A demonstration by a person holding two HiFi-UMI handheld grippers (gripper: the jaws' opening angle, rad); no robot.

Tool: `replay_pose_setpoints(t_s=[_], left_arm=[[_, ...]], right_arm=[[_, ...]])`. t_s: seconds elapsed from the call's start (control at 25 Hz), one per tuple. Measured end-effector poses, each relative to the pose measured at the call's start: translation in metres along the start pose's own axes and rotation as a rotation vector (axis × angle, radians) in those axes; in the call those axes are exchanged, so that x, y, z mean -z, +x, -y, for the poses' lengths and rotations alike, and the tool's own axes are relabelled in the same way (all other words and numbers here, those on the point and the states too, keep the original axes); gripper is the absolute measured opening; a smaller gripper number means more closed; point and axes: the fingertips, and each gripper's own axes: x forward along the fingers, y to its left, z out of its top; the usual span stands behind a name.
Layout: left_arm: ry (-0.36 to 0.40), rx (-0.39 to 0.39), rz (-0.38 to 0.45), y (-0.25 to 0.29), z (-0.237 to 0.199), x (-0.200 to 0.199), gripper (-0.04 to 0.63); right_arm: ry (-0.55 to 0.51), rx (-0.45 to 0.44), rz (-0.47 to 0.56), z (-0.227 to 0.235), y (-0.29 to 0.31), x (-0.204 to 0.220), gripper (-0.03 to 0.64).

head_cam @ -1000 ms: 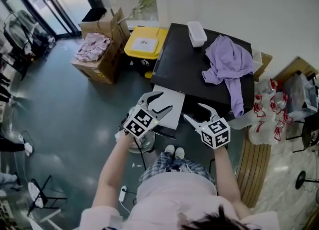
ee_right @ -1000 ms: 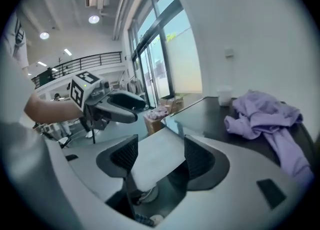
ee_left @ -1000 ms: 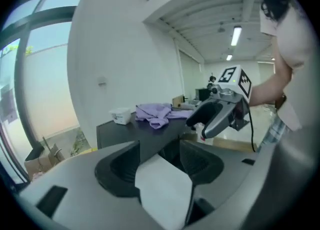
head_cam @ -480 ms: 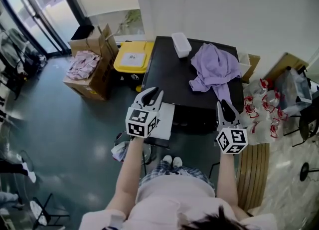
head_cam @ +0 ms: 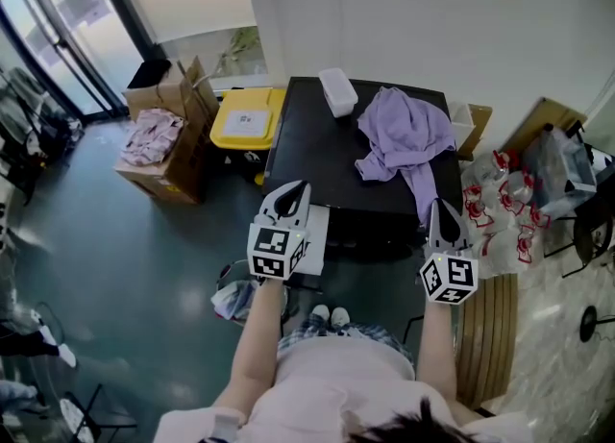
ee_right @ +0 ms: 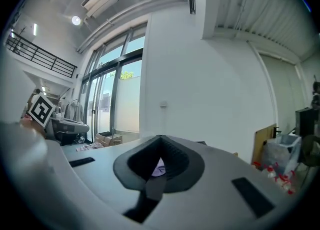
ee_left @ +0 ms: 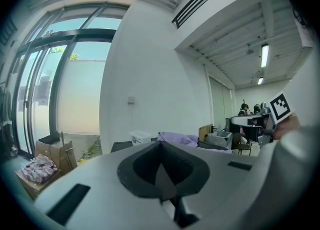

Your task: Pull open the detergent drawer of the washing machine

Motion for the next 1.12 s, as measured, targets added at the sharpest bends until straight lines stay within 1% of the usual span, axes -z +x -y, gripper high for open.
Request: replay_pose_setpoints(t_s=[0.08, 0.32, 0.64, 1.12], left_arm=[[0.001, -0.007, 0.006, 0.000, 0.001, -0.002, 0.025], [0.007, -0.003, 0.010, 0.004, 0.005, -0.005, 0.025], [-0.001, 0.002, -0.004, 0.008, 0.005, 0.000, 0.025], [0.005, 0.004, 0.005, 0.013, -0.001, -0.002, 0.025]], right_arm=[[-0.012, 0.012, 0.007, 0.003, 0.000, -0.002, 0.015], [-0.005, 0.031, 0.005, 0.010, 0.001, -0.001, 0.014], [0.004, 0.034, -0.014, 0.017, 0.005, 0.004, 0.014], [-0.005, 0.031, -0.022, 0.015, 0.013, 0.009, 0.014]])
